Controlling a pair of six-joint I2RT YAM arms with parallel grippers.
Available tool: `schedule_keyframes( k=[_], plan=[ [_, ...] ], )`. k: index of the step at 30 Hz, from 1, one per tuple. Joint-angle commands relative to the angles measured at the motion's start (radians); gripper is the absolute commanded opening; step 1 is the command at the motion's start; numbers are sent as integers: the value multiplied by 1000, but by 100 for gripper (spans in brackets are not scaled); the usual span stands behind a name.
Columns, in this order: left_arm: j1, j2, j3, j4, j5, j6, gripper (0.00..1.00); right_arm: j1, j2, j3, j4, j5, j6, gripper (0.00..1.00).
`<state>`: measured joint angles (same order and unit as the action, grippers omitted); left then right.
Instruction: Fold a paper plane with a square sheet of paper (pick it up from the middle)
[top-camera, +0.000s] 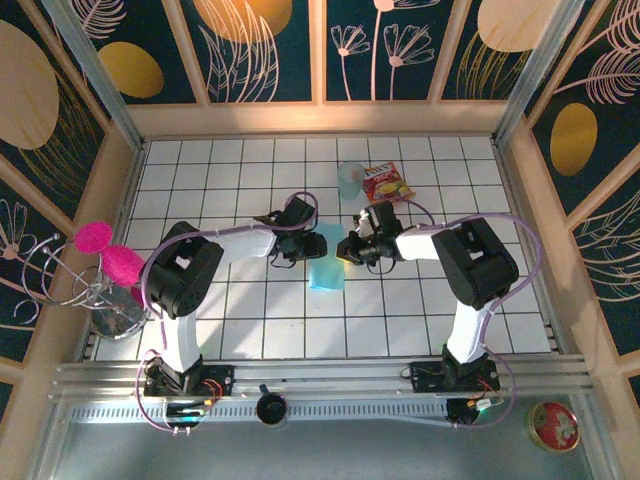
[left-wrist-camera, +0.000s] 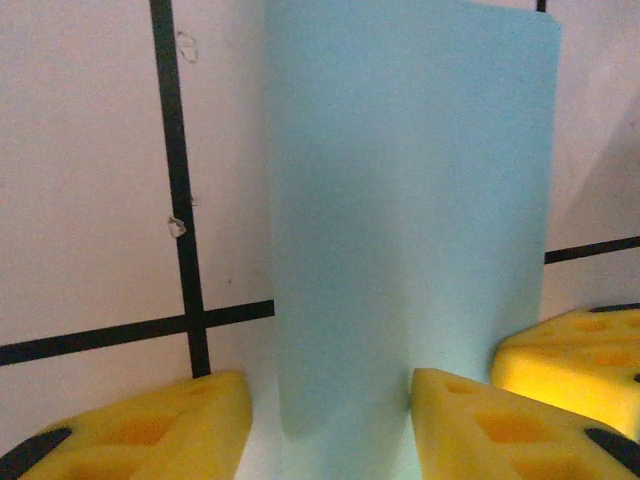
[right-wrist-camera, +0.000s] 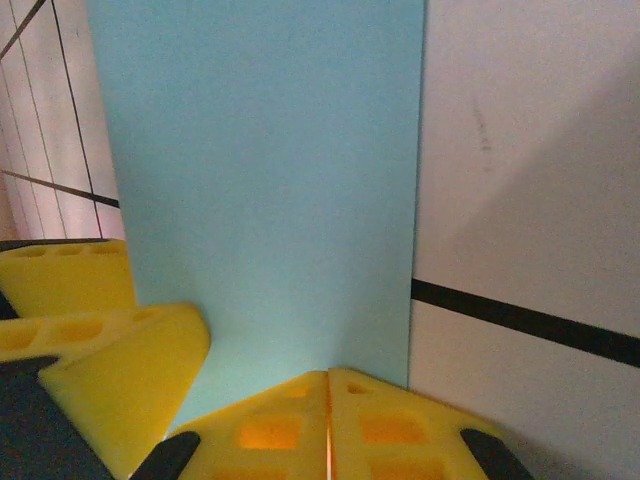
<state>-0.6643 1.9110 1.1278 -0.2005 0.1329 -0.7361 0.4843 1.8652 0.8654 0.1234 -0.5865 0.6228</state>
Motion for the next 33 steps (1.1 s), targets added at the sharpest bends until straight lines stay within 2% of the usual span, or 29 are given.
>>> schedule_keyframes(
  k=[1,5,8,14,16,20,24,33],
  plan=[
    [5,-22,-26,-47,-136,-15,52,-8,98,-26,-137,127,-55,10],
    [6,-127,-16,-56,-181,-18,54,-8,111,-15,-142,141,-63,9],
    [11,-164,-14,-48,-151,-15,53,-8,120,-8,-145,145,-63,9],
    [11,-142,-29,103,150,-7,37,-8,130,-8,-158,157,-63,8],
    [10,-116,-41,157,217,-29,29,-9,130,-10,-159,161,-63,8],
    [8,-68,-39,197,297,-44,19,-9,133,-13,-159,163,-61,7],
    [8,-20,-22,162,299,-30,11,-8,134,-13,-165,166,-58,7],
    [10,42,-29,101,254,16,8,-7,155,-9,-188,186,-56,6]
  ],
)
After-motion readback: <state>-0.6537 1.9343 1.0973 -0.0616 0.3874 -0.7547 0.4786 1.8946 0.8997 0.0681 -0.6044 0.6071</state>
